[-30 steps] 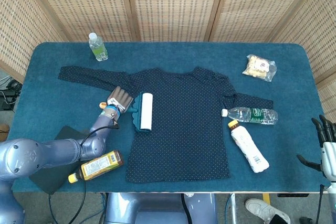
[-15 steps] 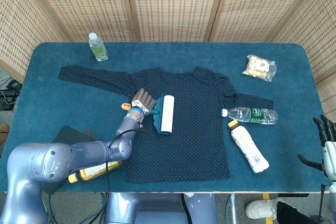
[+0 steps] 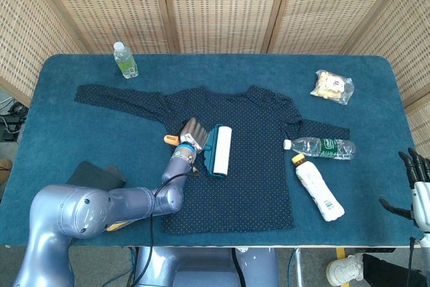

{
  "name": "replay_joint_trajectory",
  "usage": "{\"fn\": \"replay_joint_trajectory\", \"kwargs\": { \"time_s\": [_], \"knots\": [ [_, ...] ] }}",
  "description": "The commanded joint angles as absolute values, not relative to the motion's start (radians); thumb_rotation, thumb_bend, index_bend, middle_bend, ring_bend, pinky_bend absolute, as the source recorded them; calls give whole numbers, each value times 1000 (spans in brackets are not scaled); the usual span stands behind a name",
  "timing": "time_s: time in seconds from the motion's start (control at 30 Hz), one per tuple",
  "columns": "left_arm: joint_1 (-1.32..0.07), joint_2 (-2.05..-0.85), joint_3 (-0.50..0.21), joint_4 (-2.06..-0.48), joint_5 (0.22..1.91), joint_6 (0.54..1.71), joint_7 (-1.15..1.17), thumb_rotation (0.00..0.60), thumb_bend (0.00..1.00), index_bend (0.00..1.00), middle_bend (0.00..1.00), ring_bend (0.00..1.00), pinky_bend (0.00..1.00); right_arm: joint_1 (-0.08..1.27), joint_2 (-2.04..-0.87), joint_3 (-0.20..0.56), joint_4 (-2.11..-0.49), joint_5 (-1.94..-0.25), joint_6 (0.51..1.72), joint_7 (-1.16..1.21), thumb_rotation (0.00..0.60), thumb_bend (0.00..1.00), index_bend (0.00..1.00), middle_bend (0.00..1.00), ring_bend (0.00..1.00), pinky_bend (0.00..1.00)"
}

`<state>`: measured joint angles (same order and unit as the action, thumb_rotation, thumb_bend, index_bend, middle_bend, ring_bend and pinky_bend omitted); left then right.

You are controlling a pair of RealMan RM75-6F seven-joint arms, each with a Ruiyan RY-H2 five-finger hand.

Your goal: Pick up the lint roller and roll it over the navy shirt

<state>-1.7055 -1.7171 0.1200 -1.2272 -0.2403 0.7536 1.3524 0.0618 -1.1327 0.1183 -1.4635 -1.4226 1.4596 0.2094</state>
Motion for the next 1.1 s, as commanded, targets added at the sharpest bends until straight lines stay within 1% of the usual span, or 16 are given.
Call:
{"fn": "replay_joint_trajectory", "kwargs": {
  "time_s": [0.03, 0.07, 0.2, 0.27, 0.33, 0.47, 0.6, 0.83, 1.1],
  "knots": [
    [-1682, -1690, 136, -1259, -227, 770, 1351, 600, 724, 852, 825, 669, 666, 62, -1134, 115, -1468, -1429, 1462, 203, 600, 92, 2, 0, 0, 0],
    [-1667, -1674, 154, -1276, -222, 778, 1348, 600, 724, 852, 825, 669, 666, 62, -1134, 112, -1471, -1435, 1464, 199, 600, 92, 2, 0, 0, 0],
    [-1625, -1638, 187, -1317, -187, 793, 1332, 600, 723, 852, 825, 669, 664, 61, -1134, 109, -1479, -1444, 1470, 189, 600, 92, 2, 0, 0, 0],
    [-1590, -1614, 226, -1340, -171, 805, 1324, 600, 724, 852, 825, 669, 665, 61, -1134, 106, -1486, -1453, 1475, 183, 600, 92, 2, 0, 0, 0],
    [-1559, -1592, 241, -1360, -137, 810, 1303, 600, 725, 852, 825, 669, 665, 60, -1133, 104, -1492, -1457, 1480, 177, 600, 92, 2, 0, 0, 0],
    [-1507, -1548, 249, -1390, -85, 807, 1247, 600, 724, 852, 825, 669, 665, 59, -1133, 102, -1498, -1461, 1484, 170, 600, 92, 2, 0, 0, 0],
    [-1486, -1534, 253, -1391, -50, 802, 1230, 600, 723, 852, 825, 669, 665, 60, -1134, 102, -1499, -1463, 1484, 168, 600, 92, 2, 0, 0, 0],
    [-1510, -1569, 214, -1372, -51, 806, 1254, 600, 724, 852, 825, 669, 670, 62, -1134, 103, -1496, -1457, 1478, 174, 600, 92, 2, 0, 0, 0],
    [-1598, -1645, 122, -1322, -133, 805, 1328, 600, 725, 852, 825, 669, 671, 64, -1133, 110, -1480, -1434, 1461, 198, 600, 92, 2, 0, 0, 0]
  ]
}}
